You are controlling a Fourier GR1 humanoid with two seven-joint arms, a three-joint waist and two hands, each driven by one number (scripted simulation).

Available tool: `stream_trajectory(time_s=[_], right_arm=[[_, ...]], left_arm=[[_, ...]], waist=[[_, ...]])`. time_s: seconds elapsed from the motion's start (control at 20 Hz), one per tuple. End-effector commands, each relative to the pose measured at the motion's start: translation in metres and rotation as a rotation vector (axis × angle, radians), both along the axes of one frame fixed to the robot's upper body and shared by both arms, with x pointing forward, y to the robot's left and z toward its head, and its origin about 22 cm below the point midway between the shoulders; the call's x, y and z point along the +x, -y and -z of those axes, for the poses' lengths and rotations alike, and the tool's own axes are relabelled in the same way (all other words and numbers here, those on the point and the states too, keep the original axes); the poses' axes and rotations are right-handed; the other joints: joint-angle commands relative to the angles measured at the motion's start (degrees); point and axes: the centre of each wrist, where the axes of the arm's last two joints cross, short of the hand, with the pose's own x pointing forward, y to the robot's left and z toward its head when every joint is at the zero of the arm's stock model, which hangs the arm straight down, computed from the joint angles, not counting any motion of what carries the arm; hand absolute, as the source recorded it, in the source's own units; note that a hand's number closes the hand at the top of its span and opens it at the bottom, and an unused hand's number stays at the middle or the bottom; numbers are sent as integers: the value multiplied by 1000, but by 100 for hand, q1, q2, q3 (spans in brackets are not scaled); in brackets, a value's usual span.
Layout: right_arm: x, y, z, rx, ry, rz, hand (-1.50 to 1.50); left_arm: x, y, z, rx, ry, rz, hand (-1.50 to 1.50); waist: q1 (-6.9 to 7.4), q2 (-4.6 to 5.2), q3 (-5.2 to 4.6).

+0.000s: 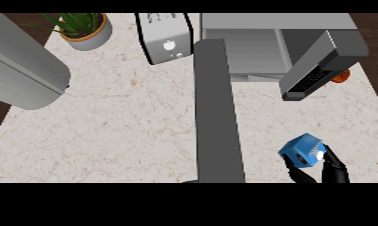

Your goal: Pick up the milk, place it into the microwave and close the microwave

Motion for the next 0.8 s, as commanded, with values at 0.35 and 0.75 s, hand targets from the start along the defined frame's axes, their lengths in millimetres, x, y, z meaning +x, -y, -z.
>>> stream_trajectory(time_s=[0.35,0.75], right_arm=[[95,-10,-18,-20,106,-170,150],[111,-30,-15,100,140,-401,150]], left_arm=[[-12,-5,-1,-11,-13,10,-150],[-11,-15,-1,-28,1,11,-150]], waist=[[143,26,13],[78,10,6]])
